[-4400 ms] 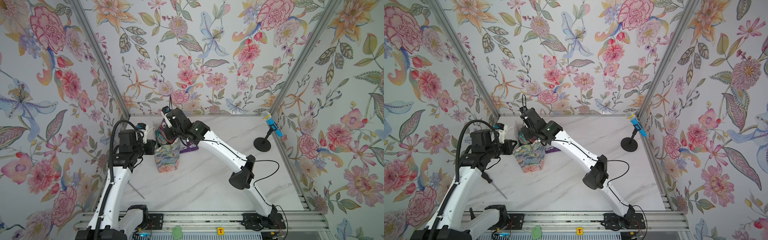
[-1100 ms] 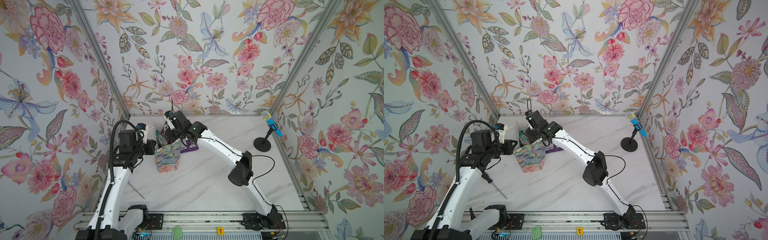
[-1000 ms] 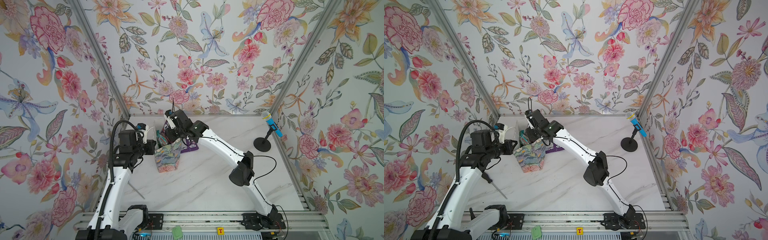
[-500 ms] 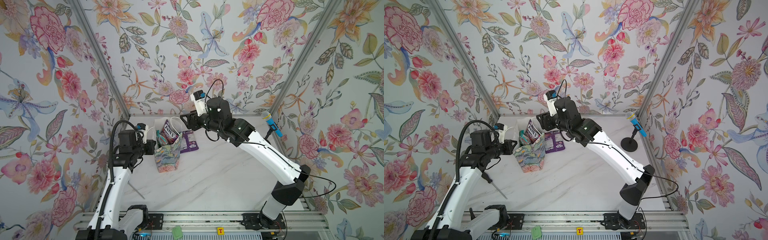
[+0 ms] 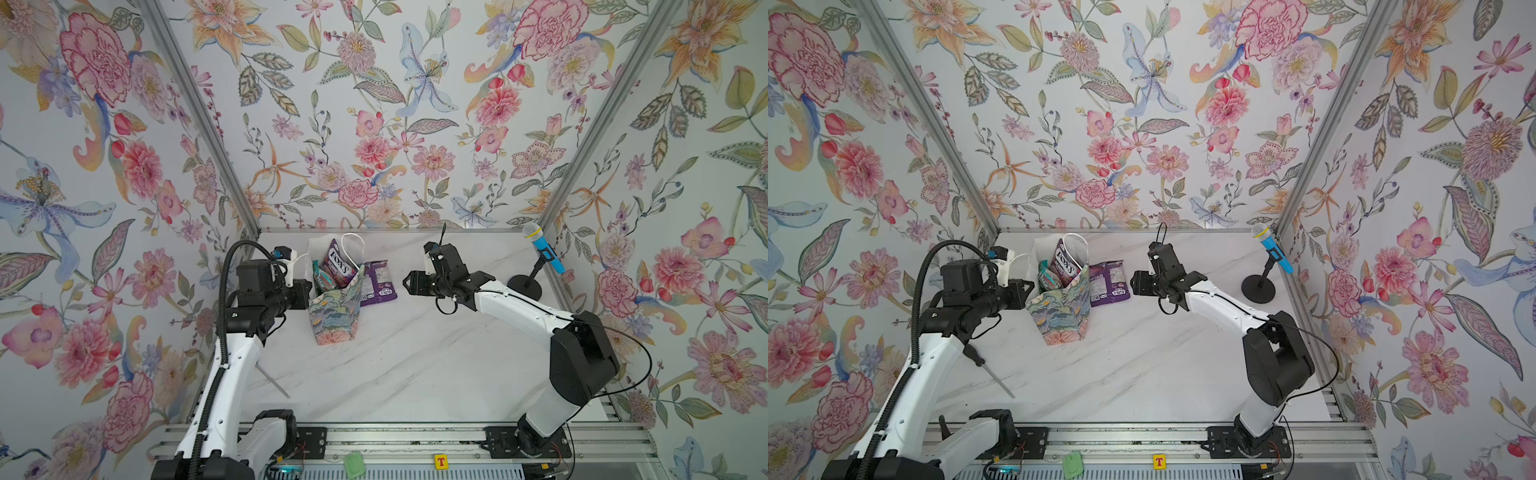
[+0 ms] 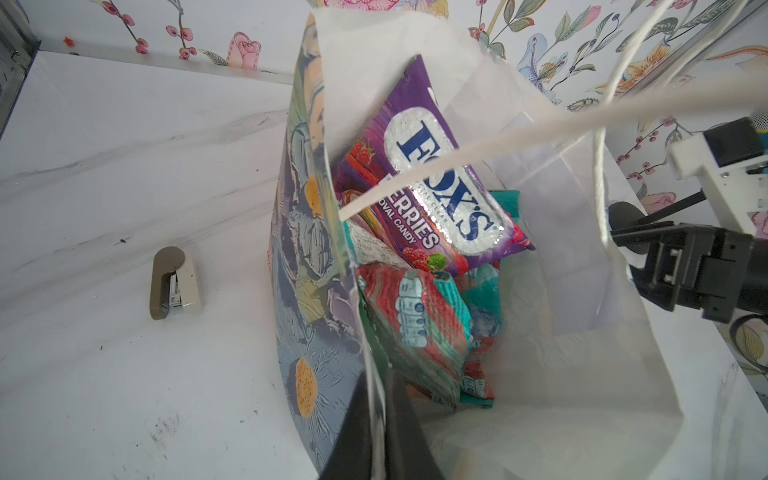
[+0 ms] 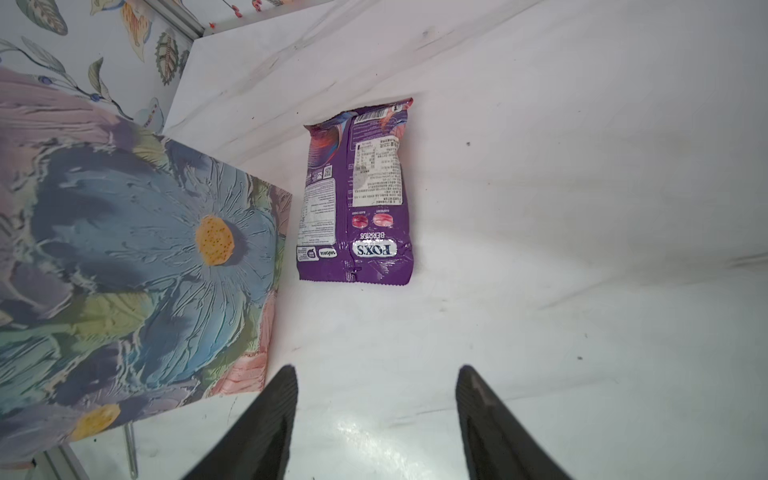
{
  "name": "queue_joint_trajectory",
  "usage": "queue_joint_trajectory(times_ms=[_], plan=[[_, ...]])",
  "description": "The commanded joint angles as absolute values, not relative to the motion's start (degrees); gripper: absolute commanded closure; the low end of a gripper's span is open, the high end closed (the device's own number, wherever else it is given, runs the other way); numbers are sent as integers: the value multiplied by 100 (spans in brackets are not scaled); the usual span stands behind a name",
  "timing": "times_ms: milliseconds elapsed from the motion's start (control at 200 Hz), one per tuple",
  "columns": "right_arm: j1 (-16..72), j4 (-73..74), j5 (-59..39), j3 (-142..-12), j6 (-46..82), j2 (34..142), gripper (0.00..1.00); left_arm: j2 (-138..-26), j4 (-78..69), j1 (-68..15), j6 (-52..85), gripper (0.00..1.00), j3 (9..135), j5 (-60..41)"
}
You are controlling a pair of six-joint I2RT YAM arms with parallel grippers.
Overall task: Place the snacks into the paper bag
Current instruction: 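Move the right gripper down to the purple Fox's packet on the table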
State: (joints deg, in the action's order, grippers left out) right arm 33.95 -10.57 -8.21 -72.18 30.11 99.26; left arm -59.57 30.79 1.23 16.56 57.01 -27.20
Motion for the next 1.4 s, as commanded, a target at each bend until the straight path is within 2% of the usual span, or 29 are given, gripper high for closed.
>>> queue_joint_trajectory(times_ms=[0, 175, 831, 901, 1036, 1156, 1396], plan=[[3250, -590, -1242, -7219, 3258, 10413, 39, -5995, 3322, 176, 1670, 91, 5695, -2681], [3112, -209, -1719, -7391, 3513, 11244, 45, -5956, 3400, 176, 1661, 91, 5744, -2636], [3373, 562, -1986, -7803, 4395, 12439, 48, -5967, 3426, 176, 1661, 91, 5746, -2656], [3390, 641, -2008, -7847, 4461, 12498, 55, -5960, 3413, 176, 1668, 91, 5748, -2655], [3394, 785, -2009, -7767, 4509, 12425, 84, -5954, 3393, 176, 1670, 91, 5720, -2681], [3349, 909, -1912, -7430, 4476, 12079, 100, -5949, 3376, 176, 1670, 91, 5691, -2685], [3388, 892, -1767, -6341, 4267, 11042, 100, -5985, 3309, 176, 1679, 91, 5643, -2716]])
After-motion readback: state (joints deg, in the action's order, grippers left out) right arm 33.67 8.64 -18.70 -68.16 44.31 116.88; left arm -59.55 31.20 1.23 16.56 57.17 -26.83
